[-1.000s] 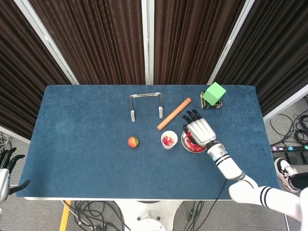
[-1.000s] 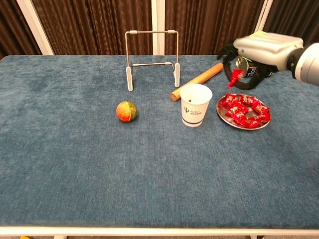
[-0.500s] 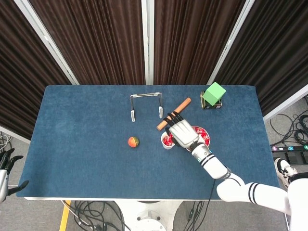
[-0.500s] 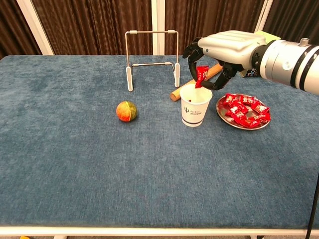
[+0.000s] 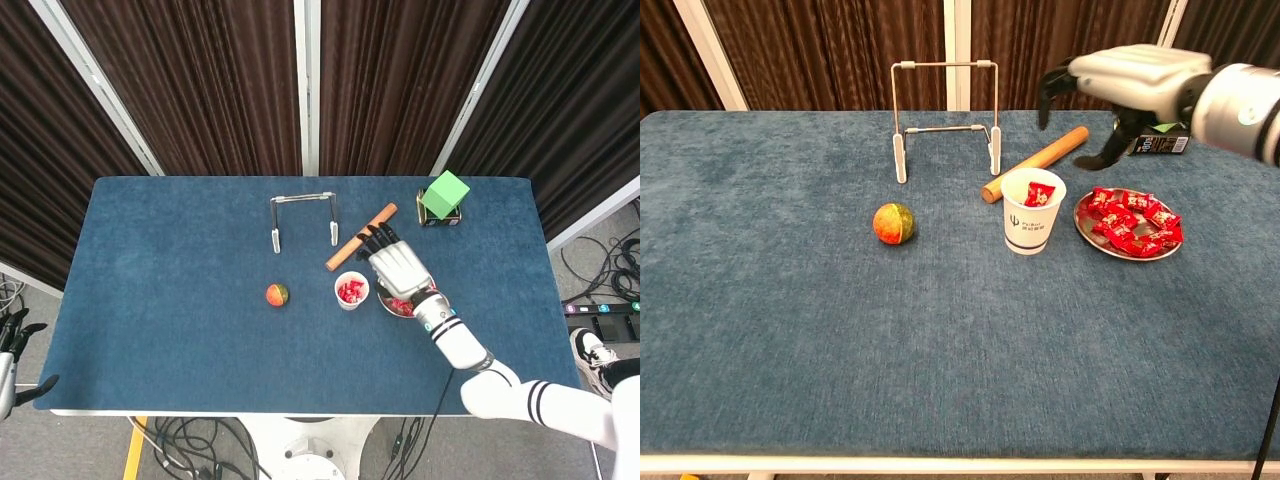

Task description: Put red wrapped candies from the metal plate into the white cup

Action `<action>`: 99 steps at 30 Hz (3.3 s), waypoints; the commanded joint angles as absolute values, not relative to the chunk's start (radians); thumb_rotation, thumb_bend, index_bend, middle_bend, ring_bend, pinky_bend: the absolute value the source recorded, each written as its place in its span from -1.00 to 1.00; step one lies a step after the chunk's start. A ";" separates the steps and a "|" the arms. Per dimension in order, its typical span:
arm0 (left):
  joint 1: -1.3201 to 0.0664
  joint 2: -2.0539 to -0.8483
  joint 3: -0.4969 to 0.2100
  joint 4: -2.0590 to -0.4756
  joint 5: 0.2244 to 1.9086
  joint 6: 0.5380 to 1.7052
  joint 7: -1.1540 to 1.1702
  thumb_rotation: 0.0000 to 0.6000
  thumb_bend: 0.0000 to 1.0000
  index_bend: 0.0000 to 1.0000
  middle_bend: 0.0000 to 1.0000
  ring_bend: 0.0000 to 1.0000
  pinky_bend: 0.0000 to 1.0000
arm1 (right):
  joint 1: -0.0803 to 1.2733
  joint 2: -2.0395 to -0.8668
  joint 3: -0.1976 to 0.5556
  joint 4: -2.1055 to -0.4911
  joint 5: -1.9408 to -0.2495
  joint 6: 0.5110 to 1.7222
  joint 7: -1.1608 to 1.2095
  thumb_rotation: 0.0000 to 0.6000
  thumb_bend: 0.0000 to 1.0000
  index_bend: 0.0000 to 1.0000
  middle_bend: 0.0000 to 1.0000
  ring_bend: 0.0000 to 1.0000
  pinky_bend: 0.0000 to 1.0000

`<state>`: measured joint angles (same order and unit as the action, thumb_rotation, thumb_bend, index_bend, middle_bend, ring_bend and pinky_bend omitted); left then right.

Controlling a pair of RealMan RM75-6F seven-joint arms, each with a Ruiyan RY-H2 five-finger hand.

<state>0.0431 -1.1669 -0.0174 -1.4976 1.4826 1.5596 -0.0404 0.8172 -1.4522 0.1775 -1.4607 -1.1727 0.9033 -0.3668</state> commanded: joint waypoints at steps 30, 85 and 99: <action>0.048 -1.168 -0.014 -1.508 1.480 1.559 -0.029 1.00 -1.00 -0.37 -0.63 -0.78 -0.63 | 0.770 -1.652 0.045 -1.086 -1.258 0.812 -0.343 1.00 -0.46 -0.04 -0.74 -1.00 -0.98; 0.045 -1.171 -0.022 -1.494 1.483 1.560 -0.045 1.00 -1.00 -0.37 -0.63 -0.78 -0.63 | 0.807 -1.503 0.144 -1.328 -1.153 0.848 -0.382 1.00 -0.61 -0.13 -0.74 -1.00 -0.98; 0.046 -1.172 -0.018 -1.493 1.477 1.554 -0.043 1.00 -1.00 -0.37 -0.63 -0.78 -0.63 | 0.830 -1.667 0.105 -1.090 -1.095 0.756 -0.438 1.00 -0.57 -0.09 -0.75 -1.00 -0.98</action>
